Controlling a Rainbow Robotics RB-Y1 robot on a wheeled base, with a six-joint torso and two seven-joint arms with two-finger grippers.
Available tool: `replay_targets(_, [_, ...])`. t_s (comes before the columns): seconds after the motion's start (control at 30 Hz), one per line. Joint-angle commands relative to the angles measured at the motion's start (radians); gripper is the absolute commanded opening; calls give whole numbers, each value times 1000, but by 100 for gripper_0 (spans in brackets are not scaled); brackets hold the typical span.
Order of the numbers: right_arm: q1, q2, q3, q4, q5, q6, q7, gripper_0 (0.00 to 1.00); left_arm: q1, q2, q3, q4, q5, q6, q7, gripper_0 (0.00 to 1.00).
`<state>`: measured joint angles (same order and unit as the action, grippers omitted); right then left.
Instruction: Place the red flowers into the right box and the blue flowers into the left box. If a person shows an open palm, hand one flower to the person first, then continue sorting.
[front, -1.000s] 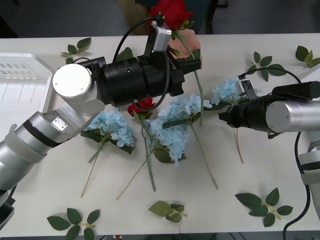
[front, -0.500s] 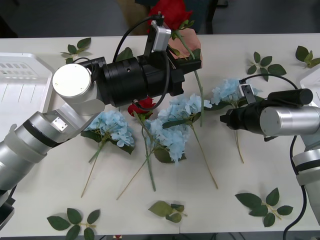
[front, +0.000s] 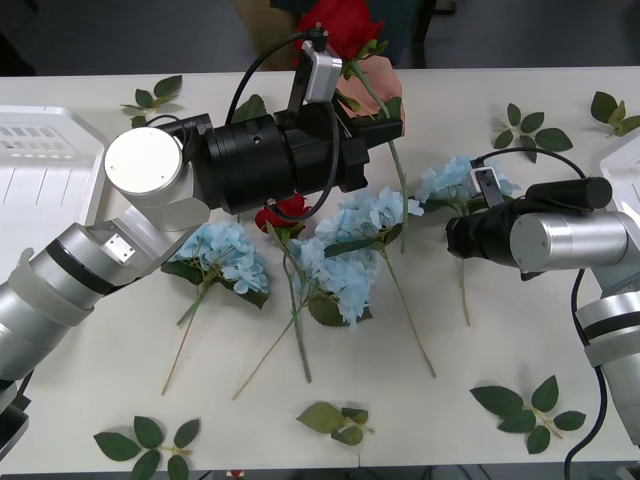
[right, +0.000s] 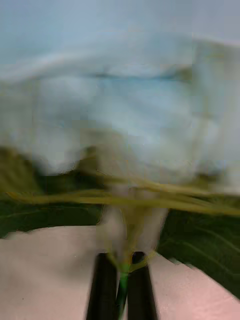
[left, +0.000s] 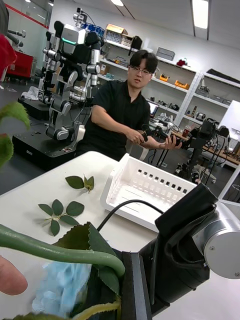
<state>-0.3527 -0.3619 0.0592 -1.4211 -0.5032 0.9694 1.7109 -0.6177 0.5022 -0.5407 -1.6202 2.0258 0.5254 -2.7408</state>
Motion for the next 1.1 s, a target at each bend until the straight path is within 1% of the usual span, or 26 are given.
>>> replay_targets(0.03, [-15, -17, -35, -82, -83, 48, -16, 0, -13, -10, -13, -30, 16, 2, 36, 0])
replay_targets(0.2, [40, -51, -131, -269, -193, 201, 3, 0, -13, -8, -12, -30, 16, 2, 36, 0])
replay_targets(0.37, [100, -54, -289, -478, -414, 356, 15, 0, -13, -10, -13, -30, 17, 2, 36, 0])
replay_targets(0.5, [123, -54, -380, -602, -558, 382, 21, 0, -13, -10, -13, -30, 17, 2, 36, 0])
replay_targets(0.57, [127, -52, -406, -650, -600, 381, 23, 0, -13, -10, -12, -30, 19, 2, 36, 0])
replay_targets(0.63, [126, -48, -418, -690, -630, 362, 24, 0, -13, -8, -13, -30, 19, 2, 36, 0])
replay_targets(0.77, [121, -31, -400, -760, -627, 218, 24, 0, -13, -8, -13, -30, 20, 2, 36, 0])
replay_targets(0.9, [110, -31, -355, -771, -548, 54, 29, 0, -13, -10, -12, -30, 20, 2, 36, 0])
replay_targets(0.97, [103, -29, -315, -769, -502, -37, 27, 0, -11, -8, -13, -30, 22, 2, 36, 0])
replay_targets(1.1, [57, -26, -245, -754, -397, -115, 12, 0, -11, -8, -13, -30, 20, 2, 36, 0])
